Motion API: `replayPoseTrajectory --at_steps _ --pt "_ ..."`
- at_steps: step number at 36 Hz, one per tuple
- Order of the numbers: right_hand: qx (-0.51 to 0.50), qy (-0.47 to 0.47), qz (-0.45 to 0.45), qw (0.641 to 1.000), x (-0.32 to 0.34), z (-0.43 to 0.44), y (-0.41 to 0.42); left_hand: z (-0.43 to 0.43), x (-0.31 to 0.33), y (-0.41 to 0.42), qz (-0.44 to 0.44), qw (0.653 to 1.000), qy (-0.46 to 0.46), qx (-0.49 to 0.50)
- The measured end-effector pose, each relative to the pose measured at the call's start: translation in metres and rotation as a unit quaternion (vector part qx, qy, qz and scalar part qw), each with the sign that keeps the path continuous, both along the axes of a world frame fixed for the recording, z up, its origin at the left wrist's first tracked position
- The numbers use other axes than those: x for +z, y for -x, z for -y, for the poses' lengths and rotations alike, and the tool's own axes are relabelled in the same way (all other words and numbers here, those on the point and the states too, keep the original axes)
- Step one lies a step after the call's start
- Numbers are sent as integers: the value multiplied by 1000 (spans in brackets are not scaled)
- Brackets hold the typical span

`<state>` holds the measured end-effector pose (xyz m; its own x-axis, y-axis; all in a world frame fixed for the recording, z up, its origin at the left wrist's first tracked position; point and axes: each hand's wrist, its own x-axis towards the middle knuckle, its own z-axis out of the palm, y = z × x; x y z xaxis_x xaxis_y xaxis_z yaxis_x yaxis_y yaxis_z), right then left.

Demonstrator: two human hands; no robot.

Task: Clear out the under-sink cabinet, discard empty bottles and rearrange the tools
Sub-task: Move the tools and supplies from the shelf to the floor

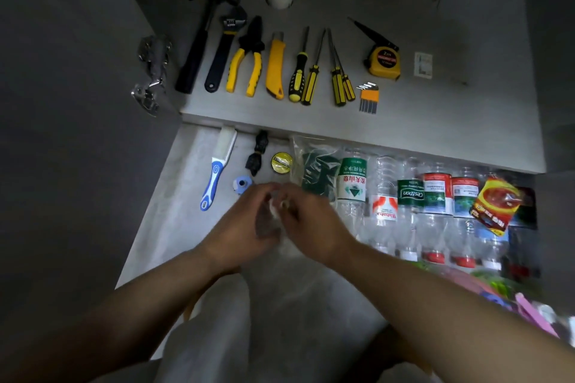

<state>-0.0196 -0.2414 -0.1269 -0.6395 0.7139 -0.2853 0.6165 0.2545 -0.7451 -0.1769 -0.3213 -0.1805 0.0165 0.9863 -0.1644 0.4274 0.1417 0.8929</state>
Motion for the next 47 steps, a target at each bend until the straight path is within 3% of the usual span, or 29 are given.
replayPoseTrajectory --at_steps 4,8,11,16,19,23,28,32,35,41,44,47 --pt "16 56 2 998 -16 22 2 14 -4 -1 -62 998 -7 0" --pt "5 79 -24 997 -20 27 -11 20 -12 7 -102 994 42 18" --pt "-92 43 -20 995 -25 27 -33 17 -15 9 -174 982 64 24" --pt "-260 9 83 962 -36 24 -71 5 -21 6 -172 980 103 20" --pt "-298 -2 145 943 -37 15 -82 -2 -23 4 -189 974 122 6" --pt "-278 10 253 927 -38 6 -84 -4 -23 0 -192 974 116 16" --pt "-263 29 296 918 -40 -1 -73 1 -16 -2 -239 968 68 41" --pt "-303 81 284 906 -39 -9 -69 -4 0 -8 -224 971 6 81" --pt "-275 105 277 915 -32 -17 -79 -18 18 -21 -193 977 -42 81" --pt "-198 177 246 932 8 -46 -122 -57 52 -73 -117 987 -107 -35" --pt "-163 235 247 926 35 -61 -152 -81 62 -101 -80 988 -47 -120" --pt "-141 248 271 919 59 -75 -188 -106 67 -129 -87 972 97 -197"
